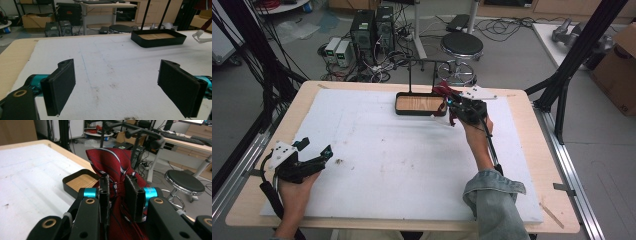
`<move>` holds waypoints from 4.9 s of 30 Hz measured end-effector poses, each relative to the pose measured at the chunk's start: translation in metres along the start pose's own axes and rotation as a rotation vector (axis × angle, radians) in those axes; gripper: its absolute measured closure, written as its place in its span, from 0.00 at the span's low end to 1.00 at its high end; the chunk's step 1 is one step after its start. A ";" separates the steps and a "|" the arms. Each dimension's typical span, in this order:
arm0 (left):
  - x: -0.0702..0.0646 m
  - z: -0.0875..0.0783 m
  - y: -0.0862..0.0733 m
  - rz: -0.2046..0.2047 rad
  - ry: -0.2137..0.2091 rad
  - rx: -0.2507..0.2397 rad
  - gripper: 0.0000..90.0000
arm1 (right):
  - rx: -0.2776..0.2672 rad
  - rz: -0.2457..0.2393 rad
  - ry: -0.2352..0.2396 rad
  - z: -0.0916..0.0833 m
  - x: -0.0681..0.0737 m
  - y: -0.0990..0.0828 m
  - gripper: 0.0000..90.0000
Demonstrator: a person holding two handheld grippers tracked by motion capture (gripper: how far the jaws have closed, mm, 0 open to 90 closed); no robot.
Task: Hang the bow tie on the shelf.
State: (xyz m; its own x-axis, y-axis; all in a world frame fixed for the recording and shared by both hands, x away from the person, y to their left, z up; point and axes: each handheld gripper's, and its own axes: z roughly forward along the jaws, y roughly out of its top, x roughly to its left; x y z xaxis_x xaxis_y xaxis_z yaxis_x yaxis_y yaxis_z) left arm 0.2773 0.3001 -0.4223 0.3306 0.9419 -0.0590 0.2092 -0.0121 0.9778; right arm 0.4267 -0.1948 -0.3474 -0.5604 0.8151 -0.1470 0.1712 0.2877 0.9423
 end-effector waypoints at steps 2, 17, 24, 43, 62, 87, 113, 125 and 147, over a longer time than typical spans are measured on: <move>0.000 0.000 0.000 0.000 0.000 0.003 0.17 | -0.011 0.014 -0.016 -0.003 -0.005 0.000 0.83; 0.001 0.001 0.000 -0.006 0.003 0.004 0.17 | -0.060 -0.011 -0.067 -0.003 -0.021 0.029 0.83; 0.001 0.002 -0.001 -0.005 -0.001 0.008 0.17 | -0.094 -0.021 -0.090 0.001 -0.024 0.049 0.83; 0.000 0.003 -0.001 -0.013 -0.008 0.005 0.17 | -0.123 0.044 -0.148 0.032 -0.044 0.047 0.83; 0.001 0.004 -0.001 -0.019 -0.010 0.009 0.17 | -0.152 0.073 -0.142 0.056 -0.050 0.045 0.83; 0.001 0.003 -0.002 -0.023 -0.010 0.011 0.17 | -0.045 0.118 -0.191 0.071 -0.064 0.025 0.82; 0.001 0.004 -0.002 -0.027 -0.011 0.021 0.17 | 0.008 0.090 -0.182 0.074 -0.064 0.021 0.80; 0.001 0.004 -0.002 -0.024 -0.012 0.020 0.17 | -0.008 0.103 -0.192 0.064 -0.068 0.024 0.70; 0.000 0.003 -0.003 -0.028 -0.005 0.018 0.17 | -0.081 0.192 -0.150 0.026 -0.075 0.039 0.35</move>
State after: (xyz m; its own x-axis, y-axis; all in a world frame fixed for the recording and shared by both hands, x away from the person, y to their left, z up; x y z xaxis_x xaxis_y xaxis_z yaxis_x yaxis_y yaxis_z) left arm 0.2794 0.2995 -0.4255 0.3288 0.9404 -0.0873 0.2349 0.0081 0.9720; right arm 0.4962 -0.2313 -0.3073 -0.3958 0.9183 -0.0002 0.1941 0.0839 0.9774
